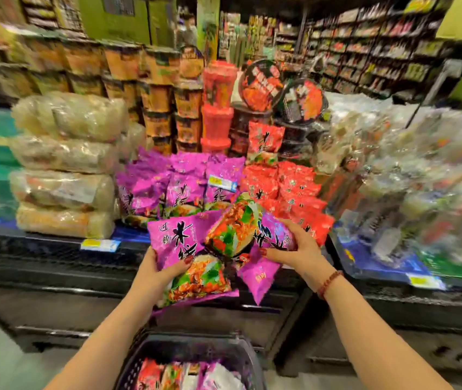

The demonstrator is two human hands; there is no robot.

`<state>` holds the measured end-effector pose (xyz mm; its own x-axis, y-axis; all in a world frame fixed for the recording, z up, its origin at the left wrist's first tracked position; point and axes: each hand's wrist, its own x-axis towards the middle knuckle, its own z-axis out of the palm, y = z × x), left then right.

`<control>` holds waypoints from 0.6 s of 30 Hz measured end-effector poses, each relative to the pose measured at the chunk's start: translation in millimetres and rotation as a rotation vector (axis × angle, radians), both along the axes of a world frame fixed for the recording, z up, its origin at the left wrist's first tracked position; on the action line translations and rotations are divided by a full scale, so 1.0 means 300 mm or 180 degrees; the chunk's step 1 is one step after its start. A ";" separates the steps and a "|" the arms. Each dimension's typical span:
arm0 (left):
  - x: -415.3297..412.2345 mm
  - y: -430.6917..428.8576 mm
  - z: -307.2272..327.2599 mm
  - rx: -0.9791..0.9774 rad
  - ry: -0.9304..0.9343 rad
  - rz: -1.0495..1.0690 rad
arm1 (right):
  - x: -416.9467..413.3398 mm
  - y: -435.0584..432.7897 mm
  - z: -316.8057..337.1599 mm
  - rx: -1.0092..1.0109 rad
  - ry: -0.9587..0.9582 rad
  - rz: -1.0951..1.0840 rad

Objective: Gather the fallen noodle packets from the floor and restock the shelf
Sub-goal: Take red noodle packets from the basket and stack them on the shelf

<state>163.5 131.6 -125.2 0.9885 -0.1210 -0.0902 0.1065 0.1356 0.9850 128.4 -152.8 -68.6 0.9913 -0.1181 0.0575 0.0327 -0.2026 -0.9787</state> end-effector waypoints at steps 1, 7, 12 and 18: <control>0.017 -0.017 0.025 -0.0075 -0.0062 -0.0010 | 0.007 -0.009 0.026 0.0083 -0.0041 0.0048; 0.088 -0.070 0.120 -0.0138 -0.0195 -0.0156 | 0.021 -0.066 0.152 0.0310 0.0076 0.0424; 0.174 -0.142 0.148 0.0039 -0.0176 -0.0229 | 0.083 -0.134 0.183 -0.0183 -0.0114 0.0127; 0.333 -0.298 0.181 0.0153 -0.0312 -0.0101 | 0.275 -0.314 0.271 -0.0487 -0.0317 0.0110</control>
